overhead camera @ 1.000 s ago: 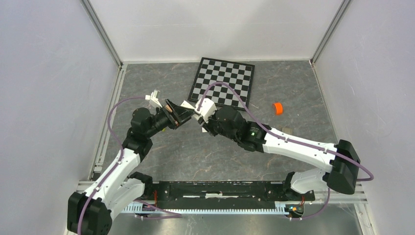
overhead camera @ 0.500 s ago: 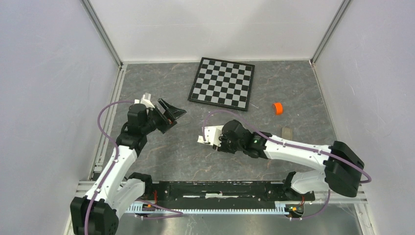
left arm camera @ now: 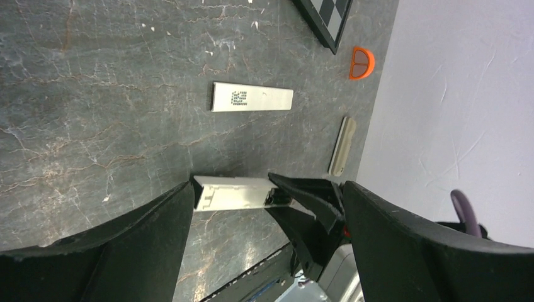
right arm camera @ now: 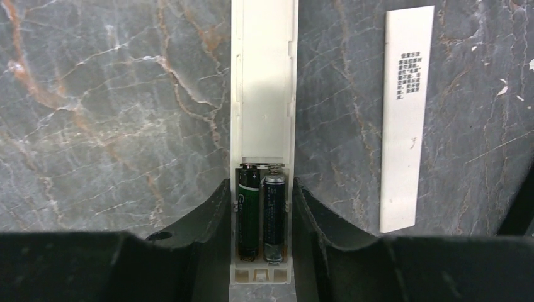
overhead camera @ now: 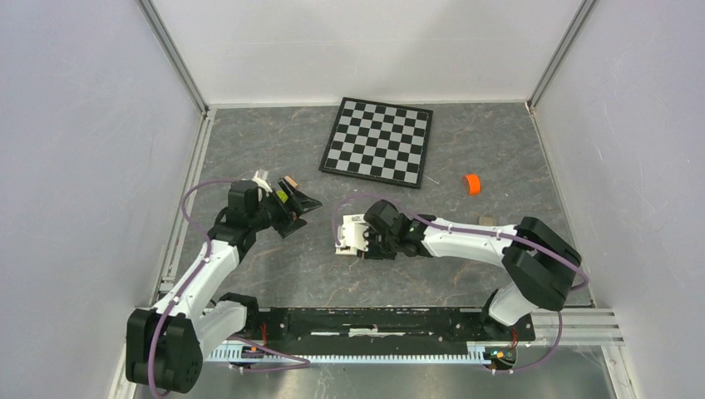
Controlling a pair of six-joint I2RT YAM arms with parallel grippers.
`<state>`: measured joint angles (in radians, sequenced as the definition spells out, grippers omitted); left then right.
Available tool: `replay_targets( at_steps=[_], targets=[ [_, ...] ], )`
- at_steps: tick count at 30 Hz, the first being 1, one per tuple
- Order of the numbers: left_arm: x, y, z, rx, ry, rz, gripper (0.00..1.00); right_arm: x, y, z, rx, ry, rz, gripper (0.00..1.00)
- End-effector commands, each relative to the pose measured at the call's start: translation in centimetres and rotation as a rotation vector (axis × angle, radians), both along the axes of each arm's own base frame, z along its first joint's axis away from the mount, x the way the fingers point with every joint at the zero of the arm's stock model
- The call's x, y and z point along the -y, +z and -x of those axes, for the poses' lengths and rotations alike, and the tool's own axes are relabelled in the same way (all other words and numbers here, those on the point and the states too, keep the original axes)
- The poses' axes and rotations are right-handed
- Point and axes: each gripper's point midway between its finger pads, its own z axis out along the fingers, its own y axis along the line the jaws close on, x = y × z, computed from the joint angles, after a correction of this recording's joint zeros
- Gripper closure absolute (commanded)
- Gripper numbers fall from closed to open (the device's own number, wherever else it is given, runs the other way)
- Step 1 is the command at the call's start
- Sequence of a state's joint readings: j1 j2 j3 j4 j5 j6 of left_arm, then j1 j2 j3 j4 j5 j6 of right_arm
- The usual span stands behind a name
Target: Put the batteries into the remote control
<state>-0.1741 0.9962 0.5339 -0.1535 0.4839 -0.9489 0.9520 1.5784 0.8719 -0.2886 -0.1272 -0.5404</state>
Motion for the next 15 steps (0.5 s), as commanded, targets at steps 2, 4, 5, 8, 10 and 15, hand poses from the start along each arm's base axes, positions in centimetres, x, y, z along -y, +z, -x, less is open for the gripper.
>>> replay_targets(
  at_steps=[2,4,5,8,10,15],
  targets=[
    [0.8,0.2,-0.3,0.042,-0.067,0.027,0.08,-0.7,0.5,-1.4,-0.007,0.045,-0.009,0.92],
    [1.0,-0.2,-0.3,0.027,-0.076,0.034,0.08,-0.4,0.3,-1.9,-0.037,0.016,0.028,0.86],
    [1.1,-0.4,-0.4,0.023,-0.078,0.039,0.08,-0.2,0.0,-1.8,-0.058,0.015,0.043,0.84],
    [1.4,-0.7,-0.8,0.011,-0.081,0.056,0.09,-0.2,0.0,-1.9,-0.071,0.011,0.048,0.73],
    [1.5,-1.0,-1.0,0.001,-0.085,0.062,0.09,-0.1,0.1,-1.8,-0.069,0.013,0.044,0.68],
    [2.0,-1.2,-1.7,-0.003,-0.095,0.068,0.09,0.4,0.3,-2.0,-0.062,0.015,0.053,0.59]
  ],
)
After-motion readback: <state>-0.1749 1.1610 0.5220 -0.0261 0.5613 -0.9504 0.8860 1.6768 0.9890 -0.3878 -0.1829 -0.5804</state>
